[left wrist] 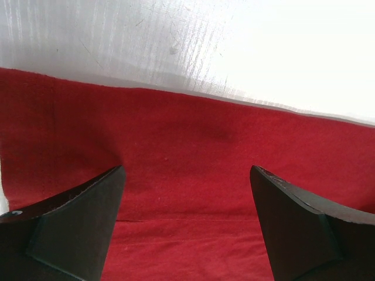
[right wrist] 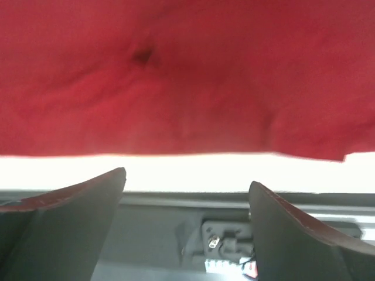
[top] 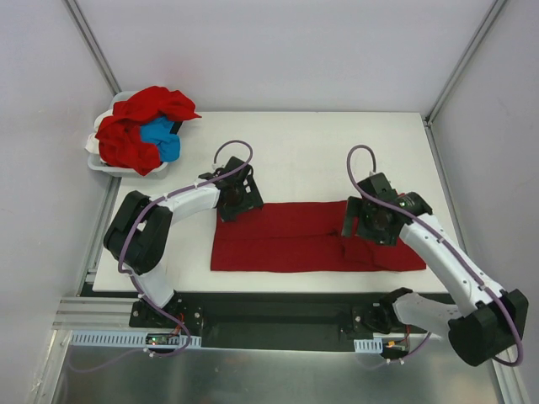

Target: Fold and stack the t-shirts

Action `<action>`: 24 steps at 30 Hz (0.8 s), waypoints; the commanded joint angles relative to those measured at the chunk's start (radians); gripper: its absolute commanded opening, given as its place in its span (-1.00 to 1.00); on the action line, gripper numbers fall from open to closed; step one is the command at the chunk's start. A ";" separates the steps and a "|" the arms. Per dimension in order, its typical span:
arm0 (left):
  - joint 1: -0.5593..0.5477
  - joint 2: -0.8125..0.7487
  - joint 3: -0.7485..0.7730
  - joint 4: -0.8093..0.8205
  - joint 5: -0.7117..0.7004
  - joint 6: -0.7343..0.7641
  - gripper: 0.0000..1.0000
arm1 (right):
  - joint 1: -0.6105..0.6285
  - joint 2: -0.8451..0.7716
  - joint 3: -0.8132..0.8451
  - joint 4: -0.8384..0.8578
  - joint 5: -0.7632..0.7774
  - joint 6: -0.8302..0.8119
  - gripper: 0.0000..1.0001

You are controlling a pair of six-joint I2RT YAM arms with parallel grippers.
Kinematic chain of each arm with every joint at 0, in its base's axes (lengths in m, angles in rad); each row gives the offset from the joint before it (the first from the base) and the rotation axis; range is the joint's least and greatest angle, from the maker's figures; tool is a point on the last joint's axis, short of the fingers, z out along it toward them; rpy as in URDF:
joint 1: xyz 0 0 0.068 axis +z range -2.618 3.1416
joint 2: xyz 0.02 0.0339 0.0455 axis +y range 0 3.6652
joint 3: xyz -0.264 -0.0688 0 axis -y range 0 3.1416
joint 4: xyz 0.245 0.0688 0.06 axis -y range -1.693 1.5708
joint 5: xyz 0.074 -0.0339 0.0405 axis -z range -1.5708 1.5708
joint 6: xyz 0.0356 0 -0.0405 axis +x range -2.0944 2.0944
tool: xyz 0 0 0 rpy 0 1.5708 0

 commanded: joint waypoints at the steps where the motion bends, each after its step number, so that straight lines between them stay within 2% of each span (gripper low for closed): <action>1: 0.003 -0.034 0.006 -0.005 0.000 0.027 0.77 | -0.086 0.130 0.051 0.053 0.156 -0.028 0.87; 5: 0.003 -0.041 0.006 -0.005 -0.004 0.037 0.77 | -0.131 0.320 0.086 0.178 0.101 -0.041 0.89; 8: 0.005 -0.040 0.012 -0.005 0.003 0.042 0.77 | -0.134 0.361 0.076 0.188 0.101 -0.004 0.89; 12: 0.005 -0.049 0.005 -0.005 -0.003 0.047 0.77 | -0.135 0.287 -0.074 0.228 0.106 0.039 0.89; 15: 0.003 -0.084 0.009 -0.005 0.028 0.102 0.76 | -0.148 0.183 -0.137 0.174 0.106 0.039 0.90; 18: 0.000 -0.152 0.043 -0.009 0.101 0.247 0.75 | -0.148 0.074 -0.056 0.073 0.125 0.030 0.91; 20: -0.001 -0.231 0.049 -0.012 0.175 0.350 0.76 | -0.148 0.022 0.031 0.048 0.153 0.051 1.00; 21: -0.001 -0.256 0.046 -0.012 0.206 0.382 0.78 | -0.149 0.016 0.060 0.039 0.155 0.085 0.93; 23: -0.006 -0.322 0.029 -0.012 0.292 0.477 0.78 | -0.151 0.028 0.100 0.036 0.164 0.136 0.93; 24: -0.012 -0.342 0.019 -0.011 0.307 0.510 0.80 | -0.152 0.037 0.122 0.034 0.171 0.225 0.93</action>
